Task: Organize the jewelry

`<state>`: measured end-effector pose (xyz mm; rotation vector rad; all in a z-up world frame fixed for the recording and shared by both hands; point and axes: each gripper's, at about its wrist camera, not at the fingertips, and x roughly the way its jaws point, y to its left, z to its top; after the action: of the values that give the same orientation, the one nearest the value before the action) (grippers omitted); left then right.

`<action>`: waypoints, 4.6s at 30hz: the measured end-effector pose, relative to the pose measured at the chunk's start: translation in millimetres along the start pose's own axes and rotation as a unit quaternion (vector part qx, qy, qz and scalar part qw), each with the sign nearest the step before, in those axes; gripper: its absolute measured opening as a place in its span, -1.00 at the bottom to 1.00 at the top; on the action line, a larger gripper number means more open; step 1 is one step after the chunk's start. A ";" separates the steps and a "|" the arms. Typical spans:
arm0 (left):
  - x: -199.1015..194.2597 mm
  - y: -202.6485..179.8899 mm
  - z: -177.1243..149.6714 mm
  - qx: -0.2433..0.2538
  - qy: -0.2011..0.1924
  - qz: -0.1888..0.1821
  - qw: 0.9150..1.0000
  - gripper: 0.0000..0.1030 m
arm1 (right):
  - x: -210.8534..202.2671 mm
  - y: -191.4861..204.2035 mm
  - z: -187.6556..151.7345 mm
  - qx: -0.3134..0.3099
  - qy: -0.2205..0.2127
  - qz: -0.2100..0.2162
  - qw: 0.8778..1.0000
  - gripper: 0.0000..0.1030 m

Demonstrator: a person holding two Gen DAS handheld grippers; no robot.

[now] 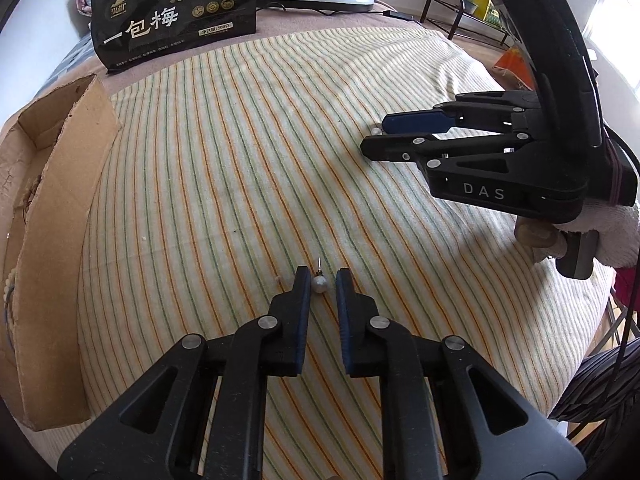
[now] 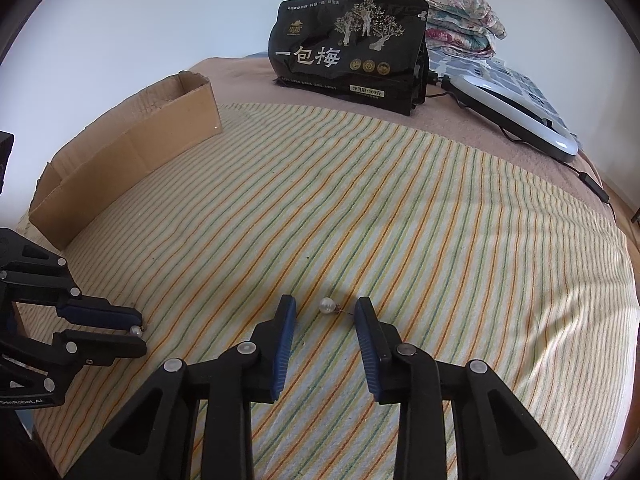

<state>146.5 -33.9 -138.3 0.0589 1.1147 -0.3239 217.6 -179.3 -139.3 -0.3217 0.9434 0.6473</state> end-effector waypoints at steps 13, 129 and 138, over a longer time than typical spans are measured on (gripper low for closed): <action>-1.5 1.9 -0.6 0.001 -0.004 0.003 1.000 -0.86 | -0.7 1.9 1.0 -0.003 0.002 -0.006 1.000 -0.69; -206.2 195.1 -46.3 -0.164 -0.198 0.177 0.950 0.32 | -75.7 181.4 144.3 -0.004 -0.162 0.033 0.986 0.99; -239.6 172.1 -57.7 -0.166 -0.247 0.199 0.934 0.51 | -105.5 180.3 131.8 0.002 -0.174 0.015 0.985 0.99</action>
<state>49.7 196.1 29.2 -0.0937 0.6218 0.2120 142.9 -11.1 25.4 -0.1832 0.6152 0.7019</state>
